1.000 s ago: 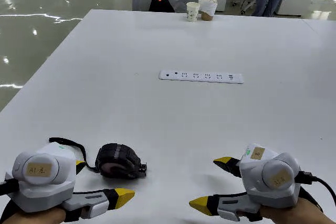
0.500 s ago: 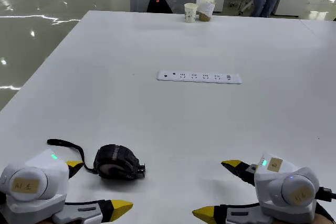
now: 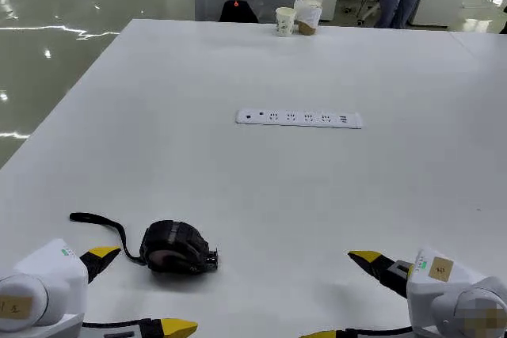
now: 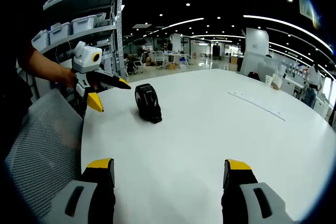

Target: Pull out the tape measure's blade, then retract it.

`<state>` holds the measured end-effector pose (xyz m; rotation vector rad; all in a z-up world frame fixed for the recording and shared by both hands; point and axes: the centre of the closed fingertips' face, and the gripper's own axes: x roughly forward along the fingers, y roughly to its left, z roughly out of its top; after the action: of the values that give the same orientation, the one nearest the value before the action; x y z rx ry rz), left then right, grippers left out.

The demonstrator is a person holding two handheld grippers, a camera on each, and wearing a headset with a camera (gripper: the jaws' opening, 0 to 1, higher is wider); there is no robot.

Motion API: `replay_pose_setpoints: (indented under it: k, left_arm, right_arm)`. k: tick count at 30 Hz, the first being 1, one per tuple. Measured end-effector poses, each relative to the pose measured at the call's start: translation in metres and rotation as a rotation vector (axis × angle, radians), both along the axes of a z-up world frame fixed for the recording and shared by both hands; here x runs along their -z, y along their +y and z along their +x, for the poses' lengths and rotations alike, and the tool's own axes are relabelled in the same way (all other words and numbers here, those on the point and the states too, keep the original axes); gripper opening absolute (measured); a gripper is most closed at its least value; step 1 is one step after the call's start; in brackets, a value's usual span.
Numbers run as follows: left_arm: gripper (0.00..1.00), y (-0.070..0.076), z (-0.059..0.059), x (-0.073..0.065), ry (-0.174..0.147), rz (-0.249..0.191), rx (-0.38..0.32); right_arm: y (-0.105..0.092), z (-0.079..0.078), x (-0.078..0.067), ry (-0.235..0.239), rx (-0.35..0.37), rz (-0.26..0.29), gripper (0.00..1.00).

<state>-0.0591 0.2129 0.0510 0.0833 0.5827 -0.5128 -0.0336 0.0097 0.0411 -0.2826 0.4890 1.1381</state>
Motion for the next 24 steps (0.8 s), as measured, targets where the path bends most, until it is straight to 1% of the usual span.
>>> replay_pose_setpoints:
  k: [6, 13, 16, 18, 22, 24]
  left_arm:
    - [0.99, -0.002, -0.006, -0.003, -0.018, 0.007, 0.023]
    - [0.99, -0.005, -0.009, -0.006, -0.037, 0.018, 0.066]
    - [0.99, -0.005, -0.009, -0.011, -0.053, 0.003, 0.07]
    - [0.99, -0.004, -0.009, -0.011, -0.059, 0.006, 0.07]
    - [0.99, -0.003, -0.011, -0.013, -0.062, -0.012, 0.067]
    - [0.99, -0.003, -0.012, -0.013, -0.065, -0.012, 0.065]
  right_arm:
    - [-0.004, -0.006, -0.003, 0.001, 0.009, 0.027, 0.88]
    - [-0.007, -0.01, -0.006, -0.002, 0.008, 0.053, 0.94]
    - [-0.009, -0.01, -0.009, -0.008, 0.011, 0.055, 0.95]
    - [-0.009, -0.01, -0.01, -0.013, 0.012, 0.056, 0.96]
    - [-0.009, -0.011, -0.012, -0.025, 0.014, 0.059, 0.98]
    - [-0.009, -0.012, -0.012, -0.022, 0.013, 0.059, 0.98]
